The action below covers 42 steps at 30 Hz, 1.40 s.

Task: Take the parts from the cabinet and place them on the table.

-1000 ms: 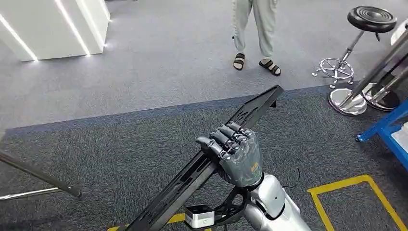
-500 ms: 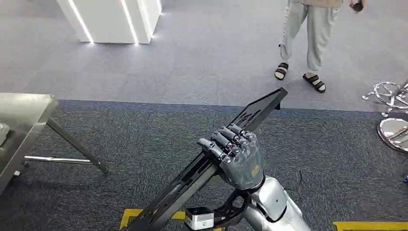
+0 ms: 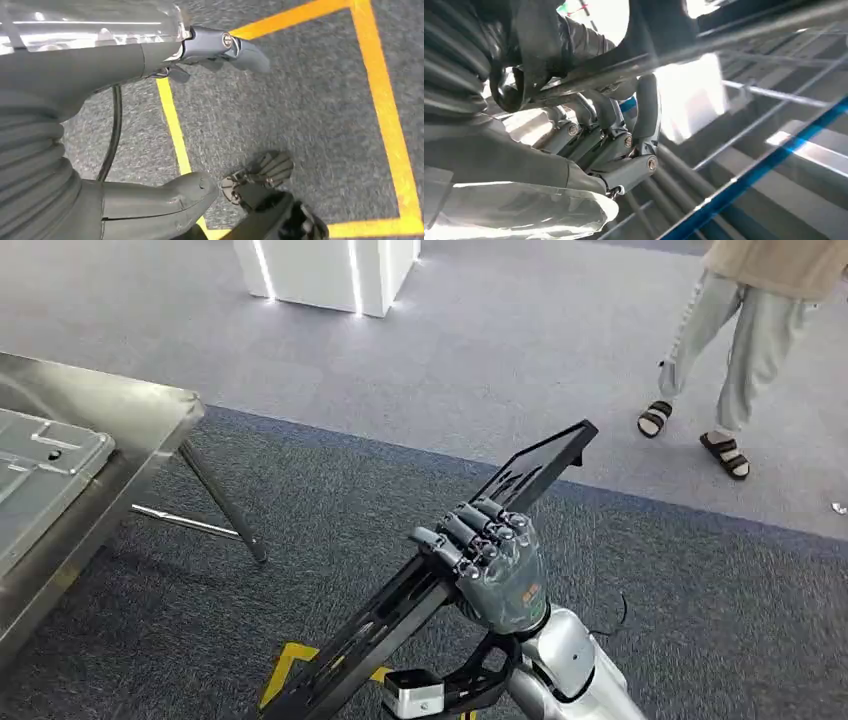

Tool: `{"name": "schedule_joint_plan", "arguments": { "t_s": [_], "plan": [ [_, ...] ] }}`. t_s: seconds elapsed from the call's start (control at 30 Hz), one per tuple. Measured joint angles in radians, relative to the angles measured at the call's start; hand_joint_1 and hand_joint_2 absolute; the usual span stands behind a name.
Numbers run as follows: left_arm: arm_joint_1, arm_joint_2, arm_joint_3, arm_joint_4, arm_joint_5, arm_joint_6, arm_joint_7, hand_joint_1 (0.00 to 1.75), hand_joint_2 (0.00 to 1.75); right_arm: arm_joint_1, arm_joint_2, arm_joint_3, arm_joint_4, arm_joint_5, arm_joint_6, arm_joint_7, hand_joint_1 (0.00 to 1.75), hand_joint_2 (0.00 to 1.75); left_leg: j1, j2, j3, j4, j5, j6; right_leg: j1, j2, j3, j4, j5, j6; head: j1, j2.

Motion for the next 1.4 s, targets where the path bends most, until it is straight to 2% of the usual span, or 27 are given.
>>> {"name": "schedule_joint_plan", "arguments": {
  "t_s": [0.07, 0.13, 0.17, 0.23, 0.27, 0.3, 0.4, 0.43, 0.5, 0.53, 0.6, 0.63, 0.67, 0.73, 0.77, 0.8, 0.93, 0.97, 1.0, 1.03, 1.1, 1.13, 1.17, 1.23, 1.27, 1.3, 1.4],
  "plan": [
    [-0.003, 0.0, 0.0, -0.001, 0.0, 0.0, 0.0, 0.0, 1.75, 0.005, -0.003, -0.003, 0.0, 0.0, 0.0, 0.0, 1.75, 1.75, -0.002, -0.028, -0.002, 0.001, 0.001, 0.003, -0.001, 0.029, -0.081, 0.164, -0.073, 0.003, 0.0, 0.0],
    [-0.001, 0.0, 0.0, -0.001, 0.0, 0.001, 0.001, 0.0, 1.75, 0.007, -0.003, -0.003, 0.0, 0.0, 0.0, 0.001, 1.75, 1.75, -0.003, -0.057, -0.002, 0.003, 0.001, 0.003, -0.001, 0.032, -0.123, 0.226, -0.069, 0.004, 0.0, 0.0],
    [0.0, 0.0, 0.0, -0.001, 0.0, 0.003, 0.003, 0.0, 1.75, 0.007, -0.003, -0.003, 0.0, 0.002, 0.0, 0.003, 1.75, 1.75, -0.003, -0.072, -0.002, 0.006, 0.0, 0.002, -0.001, 0.033, -0.114, 0.19, -0.032, 0.002, 0.0, 0.0],
    [0.0, -0.002, -0.001, -0.001, 0.004, 0.005, 0.005, 0.0, 1.75, 0.006, -0.003, -0.003, 0.0, 0.008, 0.0, 0.01, 1.75, 1.75, -0.002, -0.105, -0.001, 0.014, -0.003, -0.003, -0.004, 0.056, -0.039, 0.015, 0.076, -0.003, 0.0, 0.0],
    [0.001, -0.004, -0.001, -0.001, 0.005, 0.007, 0.006, 0.0, 1.75, 0.006, -0.003, -0.003, -0.001, 0.011, -0.001, 0.013, 1.75, 1.75, 0.0, -0.117, -0.005, 0.018, -0.005, -0.007, -0.008, 0.102, -0.015, -0.052, 0.092, -0.006, 0.0, 0.0],
    [-0.002, -0.006, -0.001, -0.001, 0.006, 0.01, 0.006, 0.0, 1.75, 0.007, -0.003, -0.003, -0.002, 0.013, -0.001, 0.015, 1.75, 1.75, -0.006, -0.127, -0.011, 0.026, -0.007, -0.012, -0.01, 0.128, -0.01, -0.065, 0.086, -0.004, 0.0, 0.0],
    [0.005, -0.006, -0.001, -0.001, 0.008, 0.015, 0.01, 0.0, 1.75, 0.006, -0.003, -0.005, -0.002, 0.016, -0.001, 0.018, 1.75, 1.75, 0.006, -0.159, -0.02, 0.017, 0.003, -0.031, -0.001, 0.095, -0.012, -0.064, 0.091, -0.011, 0.0, 0.0],
    [0.008, -0.003, -0.001, -0.001, 0.01, 0.016, 0.011, 0.0, 1.75, 0.005, -0.003, -0.005, -0.002, 0.016, -0.001, 0.018, 1.75, 1.75, 0.0, -0.169, -0.025, 0.017, 0.003, -0.038, -0.011, 0.08, -0.006, -0.079, 0.097, -0.02, 0.0, 0.0],
    [0.009, -0.006, -0.001, -0.001, 0.018, 0.016, 0.012, 0.0, 1.75, 0.005, -0.003, -0.005, -0.003, 0.017, -0.003, 0.019, 1.75, 1.75, -0.003, -0.067, -0.047, 0.08, -0.042, -0.041, -0.008, 0.053, 0.004, -0.09, 0.101, -0.032, -0.001, 0.0],
    [0.004, -0.006, -0.001, -0.001, 0.021, 0.015, 0.013, 0.0, 1.75, 0.006, -0.003, -0.006, -0.003, 0.017, -0.003, 0.019, 1.75, 1.75, 0.0, -0.038, -0.083, 0.154, -0.083, -0.046, -0.004, 0.035, 0.003, -0.09, 0.1, -0.036, -0.001, 0.0],
    [0.003, -0.006, -0.001, -0.001, 0.023, 0.013, 0.016, 0.0, 1.75, 0.011, -0.003, -0.006, -0.003, 0.017, -0.004, 0.019, 1.75, 1.75, 0.006, -0.02, -0.155, 0.305, -0.143, -0.055, 0.0, 0.001, 0.002, -0.089, 0.097, -0.039, -0.001, 0.0],
    [0.005, -0.006, -0.001, -0.001, 0.023, 0.012, 0.019, 0.0, 1.75, 0.012, -0.003, -0.006, -0.003, 0.017, -0.005, 0.018, 1.75, 1.75, 0.009, -0.017, -0.165, 0.324, -0.14, -0.058, 0.0, -0.013, 0.002, -0.089, 0.096, -0.039, -0.001, 0.0],
    [0.009, -0.006, -0.001, -0.001, 0.024, 0.012, 0.021, 0.0, 1.75, 0.013, -0.003, -0.006, -0.003, 0.017, -0.006, 0.018, 1.75, 1.75, 0.012, -0.014, -0.151, 0.297, -0.116, -0.061, 0.0, -0.026, 0.003, -0.089, 0.094, -0.038, -0.001, 0.0],
    [0.011, -0.005, -0.001, -0.001, 0.025, 0.011, 0.023, 0.0, 1.75, 0.013, -0.003, -0.006, -0.003, 0.017, -0.008, 0.018, 1.75, 1.75, 0.016, 0.008, -0.06, 0.129, -0.033, -0.063, 0.0, -0.051, 0.007, -0.087, 0.089, -0.032, -0.001, 0.0],
    [0.009, -0.005, -0.001, -0.001, 0.026, 0.011, 0.023, 0.0, 1.75, 0.012, -0.003, -0.007, -0.003, 0.017, -0.009, 0.018, 1.75, 1.75, 0.016, 0.054, -0.009, 0.037, -0.006, -0.061, 0.002, -0.062, 0.011, -0.084, 0.084, -0.026, -0.001, 0.0],
    [0.006, -0.005, -0.001, -0.001, 0.026, 0.01, 0.023, 0.0, 1.75, 0.012, -0.003, -0.008, -0.003, 0.018, -0.01, 0.018, 1.75, 1.75, 0.003, 0.085, 0.002, 0.023, -0.02, -0.053, 0.011, -0.071, 0.012, -0.083, 0.08, -0.019, -0.001, 0.0],
    [0.007, -0.004, -0.001, -0.001, 0.03, 0.009, 0.023, 0.0, 1.75, 0.011, -0.003, -0.011, -0.003, 0.018, -0.012, 0.018, 1.75, 1.75, 0.001, 0.032, -0.005, 0.012, -0.012, -0.029, 0.009, -0.111, 0.023, -0.086, 0.074, -0.001, 0.0, 0.0],
    [0.009, -0.004, -0.001, -0.001, 0.03, 0.009, 0.023, 0.0, 1.75, 0.01, -0.003, -0.011, -0.003, 0.019, -0.012, 0.018, 1.75, 1.75, 0.008, 0.018, 0.002, 0.004, -0.006, -0.02, 0.0, -0.071, 0.024, -0.073, 0.062, 0.009, -0.001, 0.0],
    [0.007, -0.004, -0.001, -0.001, 0.031, 0.008, 0.024, 0.0, 1.75, 0.011, -0.003, -0.011, -0.004, 0.018, -0.016, 0.018, 1.75, 1.75, 0.009, 0.009, 0.002, 0.002, -0.003, -0.013, -0.002, -0.016, 0.005, -0.032, 0.03, 0.009, -0.001, 0.0],
    [0.003, -0.003, -0.001, -0.001, 0.031, 0.008, 0.024, 0.0, 1.75, 0.011, -0.003, -0.014, -0.004, 0.018, -0.018, 0.018, 1.75, 1.75, 0.008, -0.002, 0.001, 0.002, -0.002, -0.009, -0.003, 0.016, -0.031, 0.042, -0.012, 0.009, 0.0, 0.0],
    [0.0, -0.003, -0.001, -0.001, 0.031, 0.008, 0.023, 0.0, 1.75, 0.017, -0.004, -0.018, -0.003, 0.018, -0.018, 0.018, 1.75, 1.75, 0.006, -0.03, 0.0, 0.003, -0.003, -0.006, -0.004, 0.032, -0.107, 0.194, -0.072, 0.01, 0.0, 0.0],
    [0.001, -0.003, -0.001, -0.001, 0.031, 0.008, 0.023, 0.0, 1.75, 0.019, -0.004, -0.018, -0.003, 0.018, -0.018, 0.018, 1.75, 1.75, 0.005, -0.046, 0.0, 0.005, -0.003, -0.006, -0.004, 0.033, -0.13, 0.231, -0.072, 0.009, 0.0, 0.0],
    [0.002, -0.003, -0.001, -0.001, 0.031, 0.008, 0.023, 0.0, 1.75, 0.019, -0.004, -0.018, -0.002, 0.018, -0.018, 0.018, 1.75, 1.75, 0.005, -0.062, 0.0, 0.008, -0.003, -0.007, -0.004, 0.033, -0.127, 0.215, -0.045, 0.009, 0.0, 0.0],
    [0.002, -0.003, -0.001, -0.001, 0.031, 0.007, 0.024, 0.0, 1.75, 0.018, -0.004, -0.019, -0.002, 0.018, -0.018, 0.018, 1.75, 1.75, 0.006, -0.096, 0.001, 0.016, -0.006, -0.01, -0.009, 0.045, -0.064, 0.067, 0.054, 0.006, 0.0, 0.0],
    [0.002, -0.004, -0.001, -0.001, 0.031, 0.007, 0.024, 0.0, 1.75, 0.018, -0.004, -0.019, -0.002, 0.018, -0.019, 0.018, 1.75, 1.75, 0.007, -0.111, 0.0, 0.021, -0.009, -0.014, -0.013, 0.074, -0.026, -0.019, 0.097, 0.004, 0.0, 0.0],
    [0.002, -0.005, -0.001, -0.001, 0.032, 0.007, 0.024, 0.0, 1.75, 0.018, -0.004, -0.019, -0.002, 0.018, -0.019, 0.018, 1.75, 1.75, 0.007, -0.121, -0.007, 0.024, -0.01, -0.019, -0.018, 0.139, -0.013, -0.049, 0.083, 0.003, 0.0, 0.0],
    [0.004, -0.005, -0.001, -0.001, 0.039, 0.01, 0.024, 0.0, 1.75, 0.019, -0.004, -0.02, -0.001, 0.019, -0.021, 0.018, 1.75, 1.75, 0.014, -0.159, -0.021, 0.021, -0.002, -0.042, -0.009, 0.115, -0.017, -0.059, 0.087, 0.002, 0.0, 0.0]
  ]
}}
